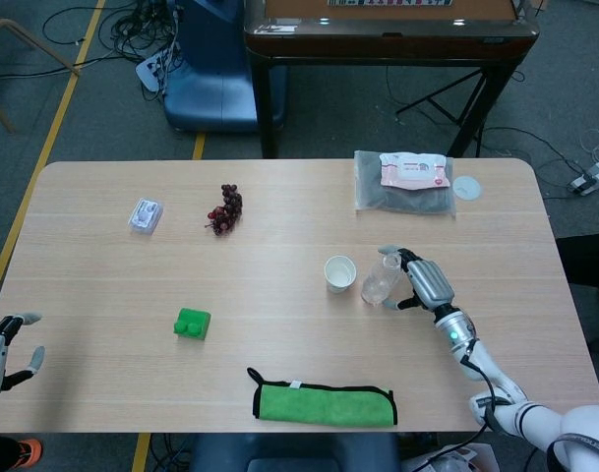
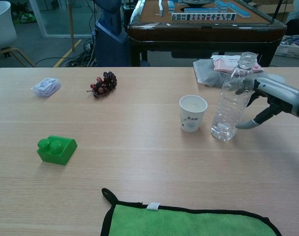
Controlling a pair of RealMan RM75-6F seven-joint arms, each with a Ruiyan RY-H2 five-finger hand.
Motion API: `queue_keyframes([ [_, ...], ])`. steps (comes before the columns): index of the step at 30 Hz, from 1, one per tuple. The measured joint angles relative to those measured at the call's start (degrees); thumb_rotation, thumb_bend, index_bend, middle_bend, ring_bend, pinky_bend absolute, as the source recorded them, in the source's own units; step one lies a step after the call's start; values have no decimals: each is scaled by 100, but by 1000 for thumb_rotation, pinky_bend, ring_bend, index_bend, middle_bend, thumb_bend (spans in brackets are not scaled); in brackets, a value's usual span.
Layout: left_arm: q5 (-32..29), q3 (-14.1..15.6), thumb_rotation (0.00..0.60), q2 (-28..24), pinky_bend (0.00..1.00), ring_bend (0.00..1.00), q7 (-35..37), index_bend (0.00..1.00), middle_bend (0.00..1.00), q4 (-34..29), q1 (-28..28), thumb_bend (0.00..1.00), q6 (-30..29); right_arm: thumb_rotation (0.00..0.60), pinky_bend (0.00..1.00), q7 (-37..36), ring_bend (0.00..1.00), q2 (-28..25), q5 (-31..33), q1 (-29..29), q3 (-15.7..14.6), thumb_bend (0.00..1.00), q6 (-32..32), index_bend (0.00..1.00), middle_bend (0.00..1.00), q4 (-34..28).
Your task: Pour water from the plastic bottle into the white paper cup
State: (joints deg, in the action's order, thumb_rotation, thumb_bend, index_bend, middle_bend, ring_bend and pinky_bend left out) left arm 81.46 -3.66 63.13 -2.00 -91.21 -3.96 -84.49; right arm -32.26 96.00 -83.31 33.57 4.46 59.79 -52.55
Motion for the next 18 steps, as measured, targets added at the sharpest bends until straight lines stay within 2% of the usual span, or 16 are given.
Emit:
queue_keyframes([
  [6,6,-6,600,3,552,382,-3,323,351,6,-1,323,-13,600,324,454,142,-404,66,-145,16,0,132,163,169,-472],
  [11,77,-11,600,41,552,381,13,323,351,50,-4,323,-75,600,313,1682,142,-932,185,-374,-2,0,371,163,203,-1129],
  [18,203,-18,600,158,552,376,80,324,351,218,-8,323,-185,600,307,3242,142,-1950,409,-842,-118,0,750,163,220,-2737],
])
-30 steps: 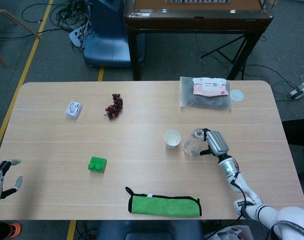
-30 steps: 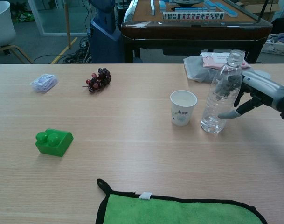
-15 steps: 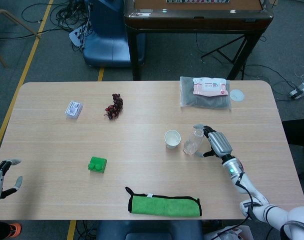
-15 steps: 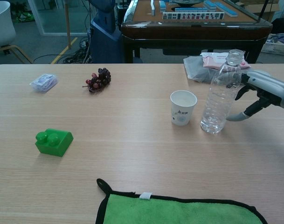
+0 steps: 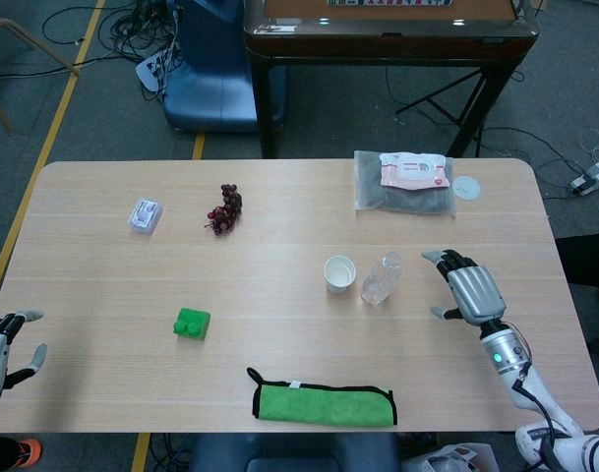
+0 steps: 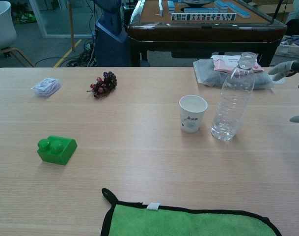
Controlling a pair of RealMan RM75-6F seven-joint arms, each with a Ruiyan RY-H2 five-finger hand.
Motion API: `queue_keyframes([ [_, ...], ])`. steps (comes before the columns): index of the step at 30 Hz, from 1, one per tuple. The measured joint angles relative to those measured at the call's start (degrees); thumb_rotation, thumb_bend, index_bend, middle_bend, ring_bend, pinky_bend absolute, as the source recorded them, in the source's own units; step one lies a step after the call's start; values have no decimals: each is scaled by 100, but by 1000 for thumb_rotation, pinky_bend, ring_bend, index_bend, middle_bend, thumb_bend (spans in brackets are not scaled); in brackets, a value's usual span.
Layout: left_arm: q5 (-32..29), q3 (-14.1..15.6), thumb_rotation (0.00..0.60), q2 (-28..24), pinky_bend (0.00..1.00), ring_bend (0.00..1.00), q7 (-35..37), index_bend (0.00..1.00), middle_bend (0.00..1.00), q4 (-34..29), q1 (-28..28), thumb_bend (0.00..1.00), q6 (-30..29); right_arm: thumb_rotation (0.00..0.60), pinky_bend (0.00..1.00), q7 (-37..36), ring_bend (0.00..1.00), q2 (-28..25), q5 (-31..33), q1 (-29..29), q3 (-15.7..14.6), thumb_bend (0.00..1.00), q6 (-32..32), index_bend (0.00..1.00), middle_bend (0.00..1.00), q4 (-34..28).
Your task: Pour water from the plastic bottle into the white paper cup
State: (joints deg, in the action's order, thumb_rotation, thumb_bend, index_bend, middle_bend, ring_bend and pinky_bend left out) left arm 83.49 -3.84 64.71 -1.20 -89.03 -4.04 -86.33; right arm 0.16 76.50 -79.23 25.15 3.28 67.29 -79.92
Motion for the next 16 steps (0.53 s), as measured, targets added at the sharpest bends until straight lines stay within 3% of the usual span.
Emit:
queue_keyframes([
  [4,43,10,600,42,552,376,-54,324,352,30,0,323,-32,600,307,679,142,-505,-10,-397,-158,0,462,163,222,-758],
  [16,132,43,600,41,551,376,-81,324,351,-6,1,323,-60,600,307,1003,142,-1000,-868,-1172,-613,0,1496,163,241,-1608],
])
